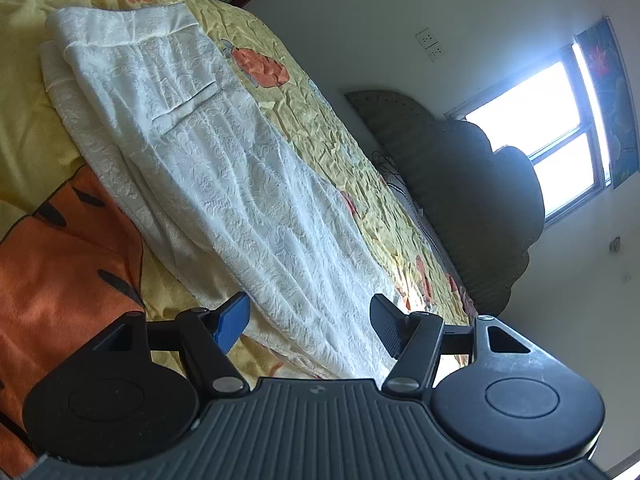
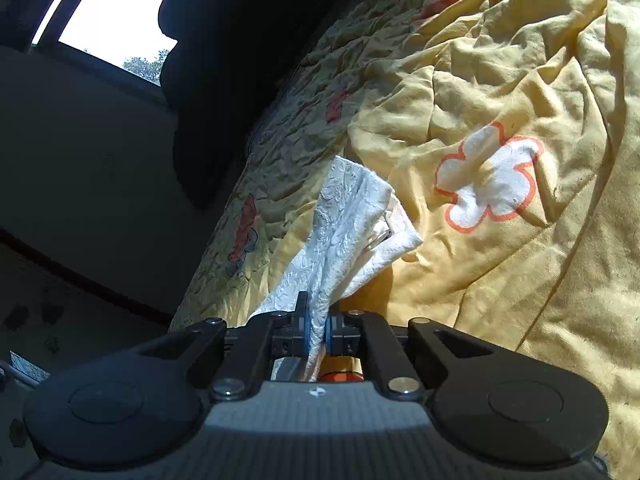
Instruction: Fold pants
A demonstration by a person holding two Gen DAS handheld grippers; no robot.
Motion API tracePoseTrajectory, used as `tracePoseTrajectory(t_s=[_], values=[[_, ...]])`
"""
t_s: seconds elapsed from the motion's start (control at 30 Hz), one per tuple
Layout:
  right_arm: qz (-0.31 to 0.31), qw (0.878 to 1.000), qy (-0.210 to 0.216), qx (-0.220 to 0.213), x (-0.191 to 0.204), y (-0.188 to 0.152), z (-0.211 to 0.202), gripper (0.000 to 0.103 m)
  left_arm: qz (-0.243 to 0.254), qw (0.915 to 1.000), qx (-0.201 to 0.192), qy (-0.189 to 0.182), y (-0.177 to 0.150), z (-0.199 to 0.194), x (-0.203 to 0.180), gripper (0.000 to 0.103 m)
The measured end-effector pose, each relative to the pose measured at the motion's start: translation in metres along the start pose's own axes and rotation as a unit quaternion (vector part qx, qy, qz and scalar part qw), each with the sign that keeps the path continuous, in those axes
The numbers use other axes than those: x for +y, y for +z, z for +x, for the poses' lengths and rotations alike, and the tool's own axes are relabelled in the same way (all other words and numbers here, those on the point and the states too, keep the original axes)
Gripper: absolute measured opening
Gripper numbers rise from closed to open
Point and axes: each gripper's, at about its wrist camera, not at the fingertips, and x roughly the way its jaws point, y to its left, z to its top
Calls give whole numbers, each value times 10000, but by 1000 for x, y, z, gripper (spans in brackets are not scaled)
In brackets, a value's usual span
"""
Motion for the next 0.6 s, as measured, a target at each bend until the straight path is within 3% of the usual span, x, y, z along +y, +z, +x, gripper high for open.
tracePoseTrajectory(t_s=[0.07, 0.13, 0.37, 0.53, 0.6], values=[[-262, 9996, -90, 79, -7, 1, 1, 6, -86, 9999, 23, -118, -2, -5, 2, 68], [144, 9981, -400, 452, -39, 0, 17, 6, -270, 9993, 111, -217, -6, -5, 5, 69], [337, 9986, -260, 317, -51, -11, 19, 6, -933, 9951, 324, 43, -30, -7, 11, 69], [493, 9977, -186, 415, -55, -7, 21, 6, -1580, 9868, -73, 337, -17, -4, 27, 69], [521, 9976, -160, 420, -55, -8, 20, 6, -1619, 9850, -284, 520, -3, 0, 28, 69]])
